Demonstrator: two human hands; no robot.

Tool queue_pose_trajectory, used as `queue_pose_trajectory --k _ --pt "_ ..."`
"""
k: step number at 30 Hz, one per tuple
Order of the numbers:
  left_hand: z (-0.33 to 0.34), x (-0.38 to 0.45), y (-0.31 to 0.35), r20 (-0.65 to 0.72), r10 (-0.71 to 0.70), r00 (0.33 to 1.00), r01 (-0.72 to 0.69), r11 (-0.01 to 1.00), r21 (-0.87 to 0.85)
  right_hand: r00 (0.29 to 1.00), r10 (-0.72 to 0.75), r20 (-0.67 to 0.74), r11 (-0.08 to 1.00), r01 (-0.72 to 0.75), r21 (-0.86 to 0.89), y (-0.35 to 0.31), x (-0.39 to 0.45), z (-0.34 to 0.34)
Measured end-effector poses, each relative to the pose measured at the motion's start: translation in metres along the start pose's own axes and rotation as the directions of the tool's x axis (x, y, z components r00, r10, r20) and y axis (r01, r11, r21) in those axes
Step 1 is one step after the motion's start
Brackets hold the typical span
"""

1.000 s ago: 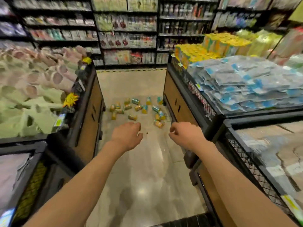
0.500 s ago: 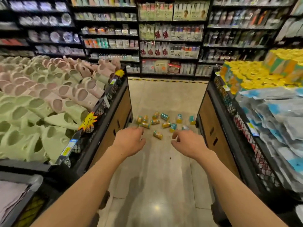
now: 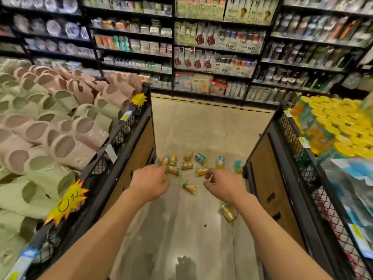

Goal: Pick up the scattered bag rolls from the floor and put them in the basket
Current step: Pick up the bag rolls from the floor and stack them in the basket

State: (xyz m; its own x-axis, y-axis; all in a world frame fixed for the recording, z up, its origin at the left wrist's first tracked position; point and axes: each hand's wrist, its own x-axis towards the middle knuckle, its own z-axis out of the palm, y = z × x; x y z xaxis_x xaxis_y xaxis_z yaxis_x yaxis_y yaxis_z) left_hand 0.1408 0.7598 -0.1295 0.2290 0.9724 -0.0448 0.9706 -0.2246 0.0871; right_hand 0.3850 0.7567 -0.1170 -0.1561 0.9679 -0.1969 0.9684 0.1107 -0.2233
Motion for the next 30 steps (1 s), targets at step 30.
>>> queue_pose_trajectory --k 30 --pt "0.113 0.489 -0.102 0.148 -0.239 0.96 0.267 0.939 -0.216 0.955 0.123 0.269 0.965 -0.178 0.193 0.118 0.496 0.052"
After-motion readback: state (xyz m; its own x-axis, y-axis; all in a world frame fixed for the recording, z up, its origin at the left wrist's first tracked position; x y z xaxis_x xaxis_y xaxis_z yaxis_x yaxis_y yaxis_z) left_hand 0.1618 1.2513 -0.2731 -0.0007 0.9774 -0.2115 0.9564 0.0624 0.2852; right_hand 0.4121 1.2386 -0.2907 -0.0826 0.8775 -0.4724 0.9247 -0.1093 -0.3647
